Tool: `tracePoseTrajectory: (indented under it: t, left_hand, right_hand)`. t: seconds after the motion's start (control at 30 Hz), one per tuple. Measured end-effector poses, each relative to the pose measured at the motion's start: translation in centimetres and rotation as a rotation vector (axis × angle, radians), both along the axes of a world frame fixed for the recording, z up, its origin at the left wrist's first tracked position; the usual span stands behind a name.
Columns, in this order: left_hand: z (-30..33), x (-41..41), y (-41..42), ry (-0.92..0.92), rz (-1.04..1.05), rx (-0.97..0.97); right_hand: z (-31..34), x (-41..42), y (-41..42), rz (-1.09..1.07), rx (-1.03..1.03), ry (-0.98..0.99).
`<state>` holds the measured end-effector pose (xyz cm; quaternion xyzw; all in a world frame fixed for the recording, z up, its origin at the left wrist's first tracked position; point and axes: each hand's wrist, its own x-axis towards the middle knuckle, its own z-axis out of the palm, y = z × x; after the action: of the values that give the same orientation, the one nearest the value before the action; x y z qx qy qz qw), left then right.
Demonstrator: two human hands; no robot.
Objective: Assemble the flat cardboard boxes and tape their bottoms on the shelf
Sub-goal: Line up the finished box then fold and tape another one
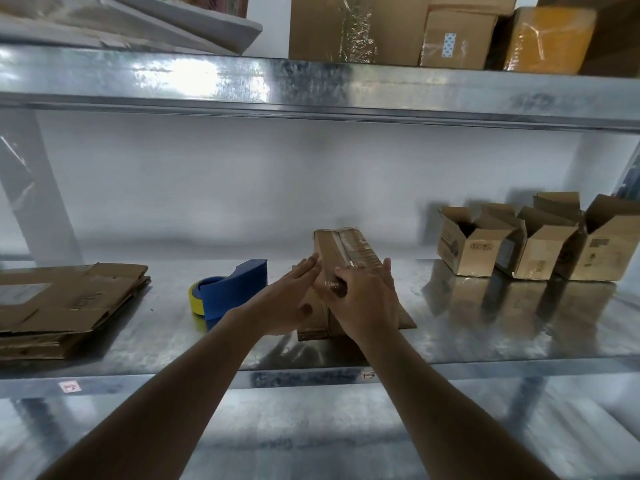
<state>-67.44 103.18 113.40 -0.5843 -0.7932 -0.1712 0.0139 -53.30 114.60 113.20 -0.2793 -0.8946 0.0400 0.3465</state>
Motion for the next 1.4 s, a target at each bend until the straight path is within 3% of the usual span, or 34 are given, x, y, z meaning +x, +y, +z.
tracePoseTrajectory:
  t: [0.3,0.47,0.57,0.83,1.13,1.3,1.4]
  left_hand:
    - [0.7,-0.7,1.7,0.005,0.043,0.083]
    - [0.6,-0.3,3.4,0.049,-0.015,0.117]
    - [0.0,-1.0,4.3,0.067,-0.026,0.110]
    - [0.6,-1.4,5.3,0.082,0.018,0.167]
    - [1.5,-0.2,6.3,0.005,0.138,0.085]
    - [1.6,0.9,6.1,-0.045,0.081,0.227]
    - [1.2,1.4,5.8,-0.055,0.085,0.287]
  right_hand:
    - [1.7,2.8,1.1,0.111,0.045,-0.006]
    - [2.0,3.6,2.0,-0.052,0.031,-0.209]
    - [1.8,3.9,2.5,-0.037,0.020,-0.306]
    - [2.4,5.4,3.4,0.014,0.045,-0.276]
    - [3.4,6.2,4.6,-0.232,0.031,-0.344]
    - [3.4,6.3,5.6,-0.311,-0.014,-0.358]
    - [3.2,5.4,5.7,-0.180,-0.093,-0.362]
